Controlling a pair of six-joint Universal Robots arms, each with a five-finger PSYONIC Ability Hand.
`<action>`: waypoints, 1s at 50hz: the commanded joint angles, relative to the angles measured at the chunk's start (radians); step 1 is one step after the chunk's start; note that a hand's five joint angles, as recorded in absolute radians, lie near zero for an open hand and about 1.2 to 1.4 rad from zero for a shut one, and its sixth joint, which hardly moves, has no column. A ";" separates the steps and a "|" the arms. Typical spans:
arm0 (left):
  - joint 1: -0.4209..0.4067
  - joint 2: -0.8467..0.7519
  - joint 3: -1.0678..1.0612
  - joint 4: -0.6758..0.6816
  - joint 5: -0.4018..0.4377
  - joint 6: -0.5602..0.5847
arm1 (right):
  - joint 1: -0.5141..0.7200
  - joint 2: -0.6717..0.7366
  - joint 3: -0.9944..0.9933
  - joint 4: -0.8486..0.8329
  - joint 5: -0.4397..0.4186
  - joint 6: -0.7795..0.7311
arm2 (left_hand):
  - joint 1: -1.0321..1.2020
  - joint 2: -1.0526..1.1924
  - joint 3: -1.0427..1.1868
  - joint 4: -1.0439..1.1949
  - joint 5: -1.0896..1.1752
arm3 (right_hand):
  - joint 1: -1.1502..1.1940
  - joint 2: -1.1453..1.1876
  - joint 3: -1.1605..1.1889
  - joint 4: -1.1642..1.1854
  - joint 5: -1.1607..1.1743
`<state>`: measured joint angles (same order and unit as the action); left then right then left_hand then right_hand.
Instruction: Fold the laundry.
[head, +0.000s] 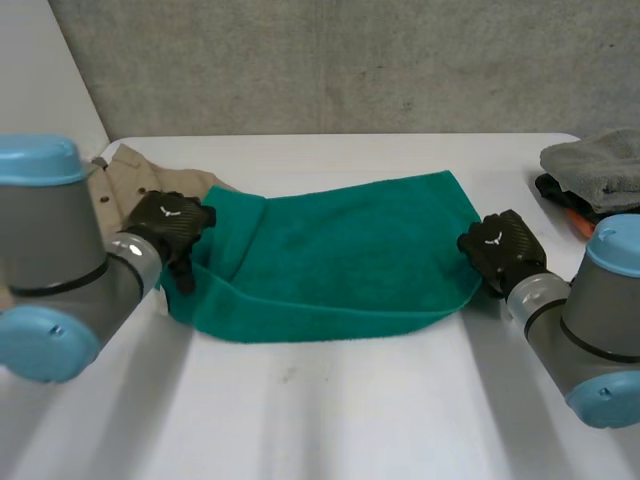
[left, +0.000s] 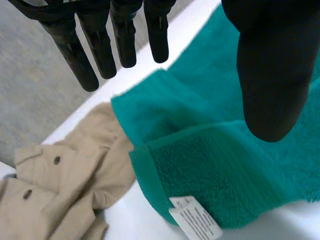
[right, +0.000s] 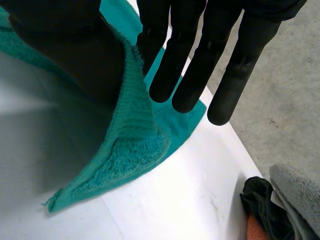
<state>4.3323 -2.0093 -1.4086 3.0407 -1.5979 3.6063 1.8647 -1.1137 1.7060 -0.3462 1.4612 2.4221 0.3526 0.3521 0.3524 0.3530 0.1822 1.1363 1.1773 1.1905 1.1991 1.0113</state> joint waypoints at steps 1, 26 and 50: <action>-0.025 -0.167 0.166 -0.126 -0.079 0.011 | 0.002 0.005 0.010 -0.001 0.001 -0.012 | 0.093 0.093 0.093 0.092 0.088 | 0.260 0.219 0.206 0.197 0.210; -0.019 -0.133 0.154 -0.184 -0.142 0.049 | -0.024 -0.040 -0.025 0.064 0.001 -0.041 | 1.044 1.044 1.044 1.043 1.039 | 0.260 0.219 0.206 0.197 0.210; 0.000 0.293 -0.313 -0.398 -0.095 0.442 | -0.191 -0.195 -0.026 0.860 -0.113 -0.629 | 1.044 1.044 1.044 1.043 1.039 | 0.260 0.219 0.206 0.197 0.210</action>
<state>4.3213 -1.6187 -1.7515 2.5139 -1.6805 4.0006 1.6456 -1.4288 1.6948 0.5700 1.2984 1.7957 1.1404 1.1950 1.1879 1.1982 0.9953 1.1363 1.1773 1.1905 1.1991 1.0116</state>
